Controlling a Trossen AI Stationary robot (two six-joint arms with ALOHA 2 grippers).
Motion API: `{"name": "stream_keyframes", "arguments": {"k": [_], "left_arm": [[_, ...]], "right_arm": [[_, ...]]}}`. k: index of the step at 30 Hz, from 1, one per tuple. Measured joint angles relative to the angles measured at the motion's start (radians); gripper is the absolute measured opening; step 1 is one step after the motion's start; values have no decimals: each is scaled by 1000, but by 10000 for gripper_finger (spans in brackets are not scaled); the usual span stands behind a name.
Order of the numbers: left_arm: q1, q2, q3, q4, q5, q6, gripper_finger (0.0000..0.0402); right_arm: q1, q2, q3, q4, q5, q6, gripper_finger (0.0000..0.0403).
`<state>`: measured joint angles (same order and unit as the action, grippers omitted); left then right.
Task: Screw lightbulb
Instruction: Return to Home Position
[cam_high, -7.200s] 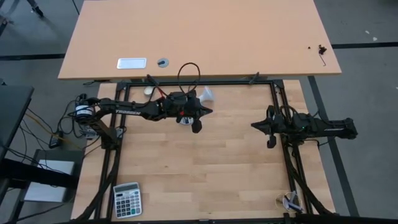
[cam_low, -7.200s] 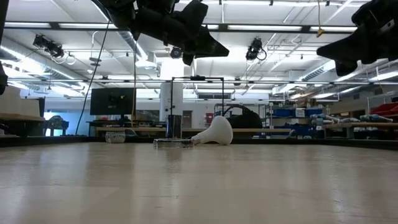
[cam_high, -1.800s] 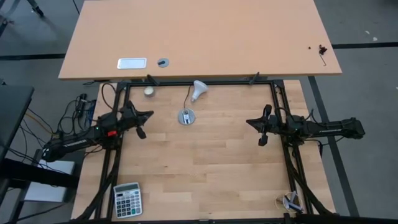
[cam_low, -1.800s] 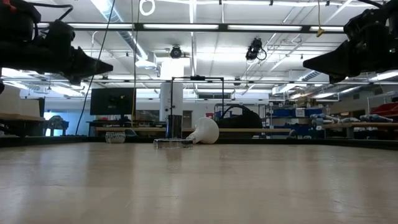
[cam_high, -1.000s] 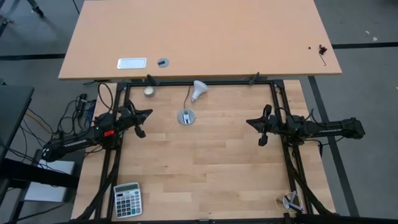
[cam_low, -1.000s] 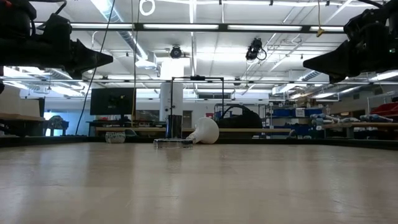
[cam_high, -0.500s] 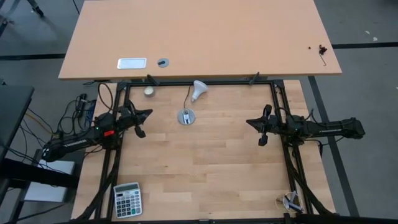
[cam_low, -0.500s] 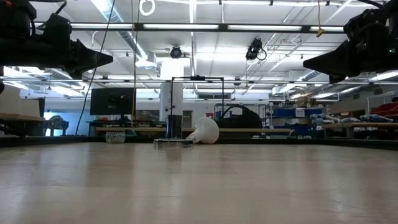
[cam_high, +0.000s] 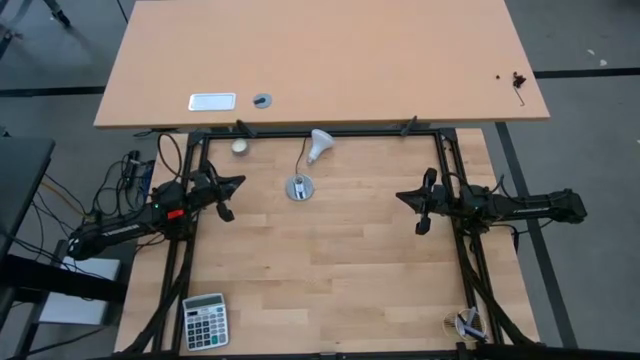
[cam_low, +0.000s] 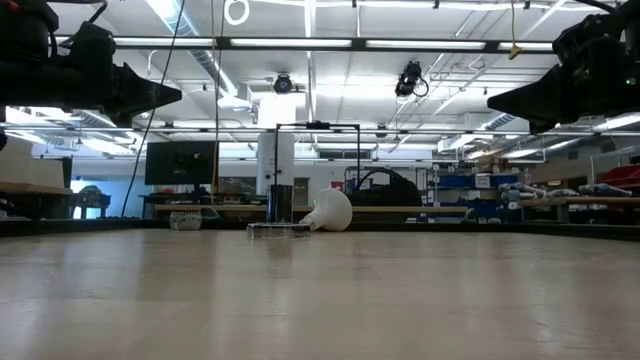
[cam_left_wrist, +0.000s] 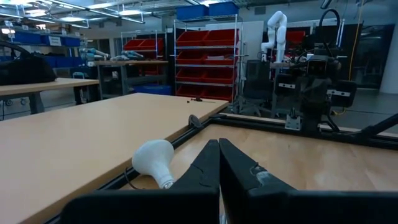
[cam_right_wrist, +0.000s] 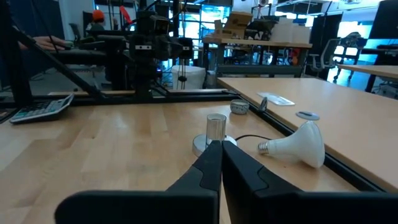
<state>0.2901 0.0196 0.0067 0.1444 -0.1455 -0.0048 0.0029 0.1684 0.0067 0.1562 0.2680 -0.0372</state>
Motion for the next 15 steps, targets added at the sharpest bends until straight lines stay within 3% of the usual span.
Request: {"name": "stream_keyframes", "arguments": {"k": [15], "left_arm": [[0,0,0,0,0,0,1]], "right_arm": [[0,0,0,0,0,0,20]]}}
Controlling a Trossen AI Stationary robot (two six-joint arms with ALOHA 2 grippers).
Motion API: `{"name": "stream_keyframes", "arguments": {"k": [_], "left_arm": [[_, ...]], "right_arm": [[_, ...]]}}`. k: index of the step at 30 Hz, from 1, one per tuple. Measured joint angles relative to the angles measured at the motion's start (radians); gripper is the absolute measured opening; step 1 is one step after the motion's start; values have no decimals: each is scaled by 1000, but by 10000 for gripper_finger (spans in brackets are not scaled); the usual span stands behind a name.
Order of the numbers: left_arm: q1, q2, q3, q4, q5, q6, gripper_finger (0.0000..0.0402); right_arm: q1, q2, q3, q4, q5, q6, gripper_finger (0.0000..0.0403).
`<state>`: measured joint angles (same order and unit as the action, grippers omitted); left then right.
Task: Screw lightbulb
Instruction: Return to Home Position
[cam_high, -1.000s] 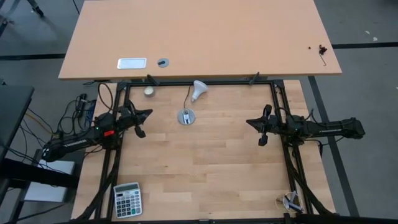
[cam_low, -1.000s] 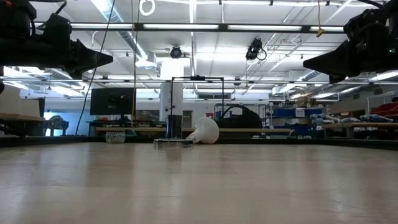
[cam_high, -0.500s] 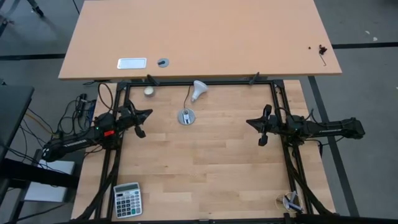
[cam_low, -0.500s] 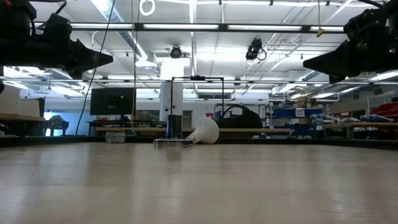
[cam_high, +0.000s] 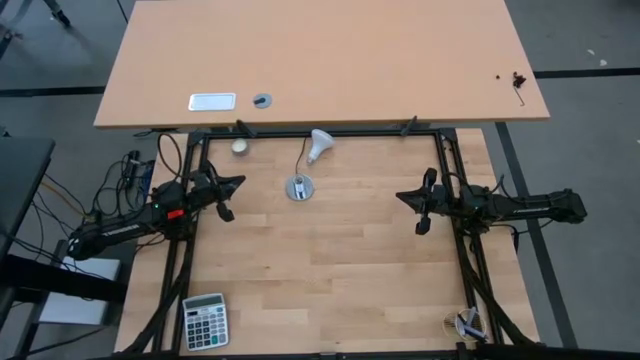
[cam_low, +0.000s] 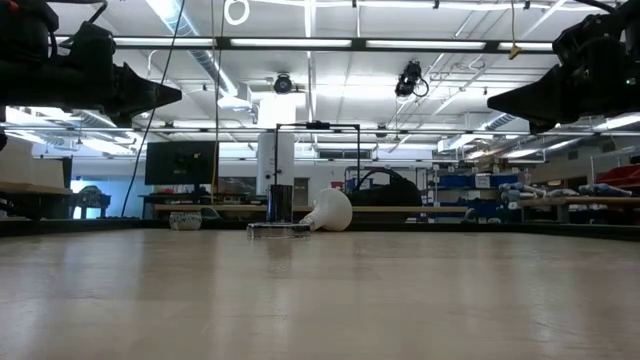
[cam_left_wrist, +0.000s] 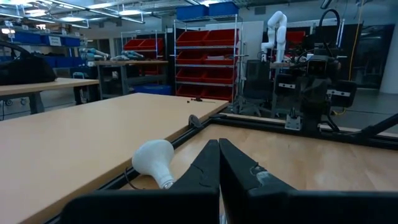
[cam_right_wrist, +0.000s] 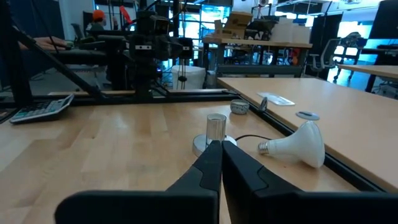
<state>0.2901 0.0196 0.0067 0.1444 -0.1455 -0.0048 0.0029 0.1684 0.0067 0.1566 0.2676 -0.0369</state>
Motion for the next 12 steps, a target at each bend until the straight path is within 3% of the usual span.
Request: {"name": "stream_keyframes", "arguments": {"k": [12], "left_arm": [[0,0,0,0,0,0,1]], "right_arm": [[0,0,0,0,0,0,21]]}}
